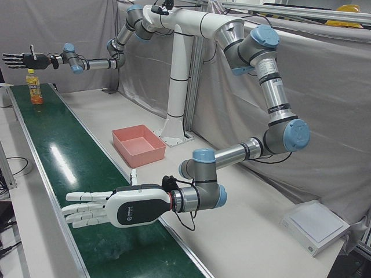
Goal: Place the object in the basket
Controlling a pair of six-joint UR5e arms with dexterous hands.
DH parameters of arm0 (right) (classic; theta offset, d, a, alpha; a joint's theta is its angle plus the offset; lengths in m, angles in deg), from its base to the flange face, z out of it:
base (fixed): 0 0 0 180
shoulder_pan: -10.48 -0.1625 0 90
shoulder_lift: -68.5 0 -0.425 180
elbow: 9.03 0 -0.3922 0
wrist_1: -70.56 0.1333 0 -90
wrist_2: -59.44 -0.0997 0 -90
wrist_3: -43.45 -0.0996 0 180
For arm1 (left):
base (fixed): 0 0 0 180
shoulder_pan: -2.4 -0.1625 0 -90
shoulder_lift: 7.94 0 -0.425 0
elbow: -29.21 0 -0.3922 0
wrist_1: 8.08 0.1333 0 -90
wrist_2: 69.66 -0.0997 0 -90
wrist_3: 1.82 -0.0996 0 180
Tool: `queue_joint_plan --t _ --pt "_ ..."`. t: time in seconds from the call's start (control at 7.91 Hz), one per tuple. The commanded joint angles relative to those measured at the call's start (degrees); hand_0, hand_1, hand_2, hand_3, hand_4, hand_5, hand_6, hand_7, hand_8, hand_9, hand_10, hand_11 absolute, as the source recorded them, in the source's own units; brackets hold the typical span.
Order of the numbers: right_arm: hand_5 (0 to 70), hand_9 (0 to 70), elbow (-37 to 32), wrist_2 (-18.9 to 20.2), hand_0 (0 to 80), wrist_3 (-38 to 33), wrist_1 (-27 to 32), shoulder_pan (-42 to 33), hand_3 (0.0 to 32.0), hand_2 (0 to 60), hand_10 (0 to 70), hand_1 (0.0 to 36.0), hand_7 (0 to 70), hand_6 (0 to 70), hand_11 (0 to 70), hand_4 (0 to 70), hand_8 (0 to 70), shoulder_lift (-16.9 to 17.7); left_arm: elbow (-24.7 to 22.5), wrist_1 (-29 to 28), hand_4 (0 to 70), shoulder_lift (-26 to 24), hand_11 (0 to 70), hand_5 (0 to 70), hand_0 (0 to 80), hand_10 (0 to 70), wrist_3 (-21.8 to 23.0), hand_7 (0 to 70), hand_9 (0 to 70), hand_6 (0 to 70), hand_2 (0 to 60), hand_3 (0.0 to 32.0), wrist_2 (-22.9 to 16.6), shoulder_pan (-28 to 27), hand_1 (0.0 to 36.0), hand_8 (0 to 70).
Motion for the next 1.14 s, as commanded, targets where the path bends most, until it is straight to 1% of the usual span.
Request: queue_joint_plan --t 0.0,0.51,0.63,0.76,0.88,1.01 --pt "0.0 0.0 0.1 0.0 0.0 0.0 0.0 0.0 0.0 0.0 0.0 0.0 0.0 0.0 0.0 0.0 0.0 0.0 0.0 0.0 9.0 0.7 3.4 4.7 75.3 0.8 0.0 0.1 0.0 0.5 0.0 0.0 0.0 0.9 6.6 0.1" --pt "0.0 0.0 0.1 0.0 0.0 0.0 0.0 0.0 0.0 0.0 0.0 0.0 0.0 0.0 0.0 0.0 0.0 0.0 -0.2 0.0 8.9 0.7 3.3 4.6 75.7 0.7 0.1 0.0 0.0 0.4 0.0 0.0 0.0 0.9 6.6 0.0" --pt "0.0 0.0 0.1 0.0 0.0 0.0 0.0 0.0 0.0 0.0 0.0 0.0 0.0 0.0 0.0 0.0 0.0 0.0 -0.2 0.0 9.2 0.8 2.8 5.4 78.1 0.3 0.1 0.1 0.0 0.5 0.0 0.0 0.0 1.0 7.0 0.0" --pt "0.0 0.0 0.1 0.0 0.0 0.0 0.0 0.0 0.0 0.0 0.0 0.0 0.0 0.0 0.0 0.0 0.0 0.0 -0.2 0.0 10.5 3.4 2.7 7.3 80.0 0.2 0.2 0.1 0.0 0.6 0.0 0.0 -0.1 3.1 8.7 0.0" --pt "0.0 0.0 0.1 0.0 0.0 0.0 0.0 0.0 0.0 0.0 0.0 0.0 0.0 0.0 0.0 0.0 0.0 0.0 -0.2 0.0 11.0 4.4 2.4 7.4 80.0 0.0 0.1 0.1 0.0 0.7 0.0 0.0 -0.1 4.4 8.6 0.2" --pt "0.0 0.0 0.1 0.0 0.0 0.0 0.0 0.0 0.0 0.0 0.0 0.0 0.0 0.0 0.0 0.0 0.0 0.0 -0.2 0.0 11.4 4.5 2.2 7.7 80.0 0.0 0.1 0.3 0.0 0.8 0.0 0.0 0.0 4.5 8.5 0.4"
